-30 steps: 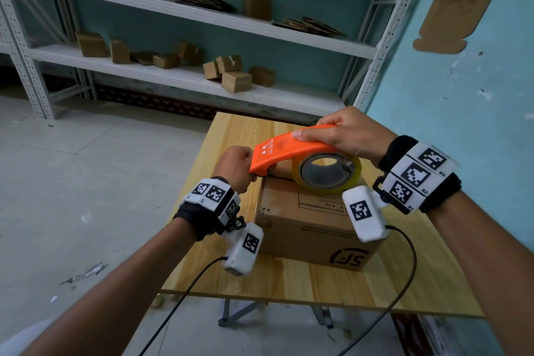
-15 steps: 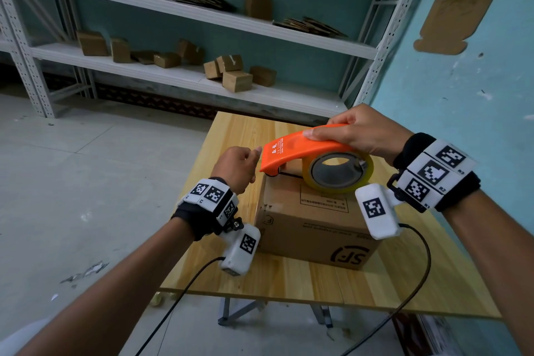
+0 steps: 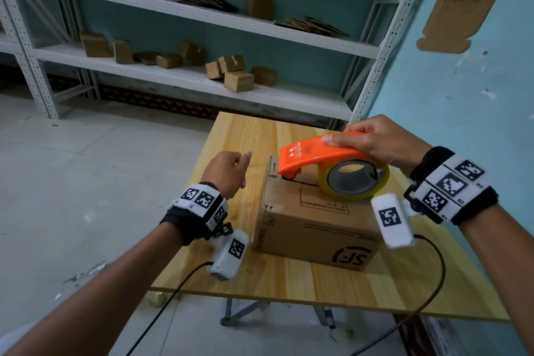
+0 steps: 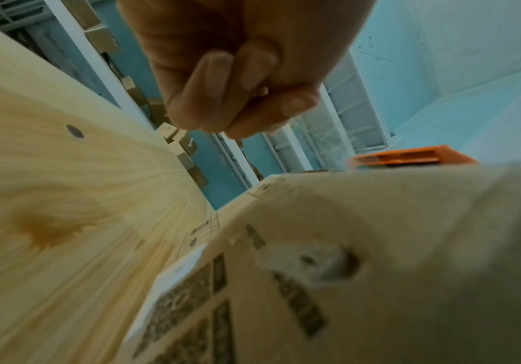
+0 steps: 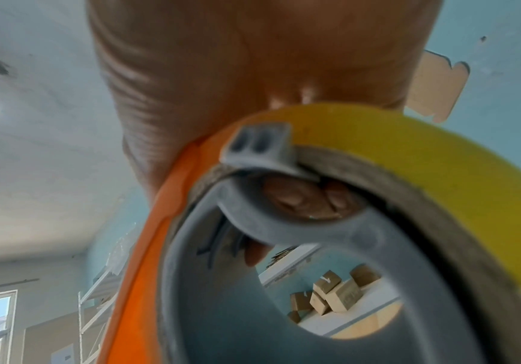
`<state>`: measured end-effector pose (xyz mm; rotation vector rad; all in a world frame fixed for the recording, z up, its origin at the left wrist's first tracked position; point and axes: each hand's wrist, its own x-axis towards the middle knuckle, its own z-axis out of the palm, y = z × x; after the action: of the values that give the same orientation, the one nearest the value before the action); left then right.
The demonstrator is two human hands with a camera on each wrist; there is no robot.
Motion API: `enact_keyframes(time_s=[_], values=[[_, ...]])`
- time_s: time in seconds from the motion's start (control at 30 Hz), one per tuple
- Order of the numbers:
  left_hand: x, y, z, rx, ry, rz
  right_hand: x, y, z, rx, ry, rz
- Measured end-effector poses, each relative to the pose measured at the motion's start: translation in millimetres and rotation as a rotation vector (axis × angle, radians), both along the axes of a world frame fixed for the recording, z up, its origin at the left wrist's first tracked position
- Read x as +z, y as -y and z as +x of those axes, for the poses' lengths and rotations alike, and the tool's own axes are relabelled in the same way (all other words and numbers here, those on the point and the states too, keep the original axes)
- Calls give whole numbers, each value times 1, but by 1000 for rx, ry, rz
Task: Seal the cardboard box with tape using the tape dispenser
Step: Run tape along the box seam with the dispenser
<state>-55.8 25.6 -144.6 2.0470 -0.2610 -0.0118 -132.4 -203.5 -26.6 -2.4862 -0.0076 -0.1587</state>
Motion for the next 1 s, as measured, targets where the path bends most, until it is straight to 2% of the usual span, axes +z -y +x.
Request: enact_keyframes(time_s=[0.33,0.63,1.0], values=[[-9,0,2,3,49,92,-15,3,3,9,8,106],[-20,2,3,7,71,186,-13,-4,5,10,-16,49],[-27,9,3,-30,31,199,-14,-5,5,-2,-22,17]])
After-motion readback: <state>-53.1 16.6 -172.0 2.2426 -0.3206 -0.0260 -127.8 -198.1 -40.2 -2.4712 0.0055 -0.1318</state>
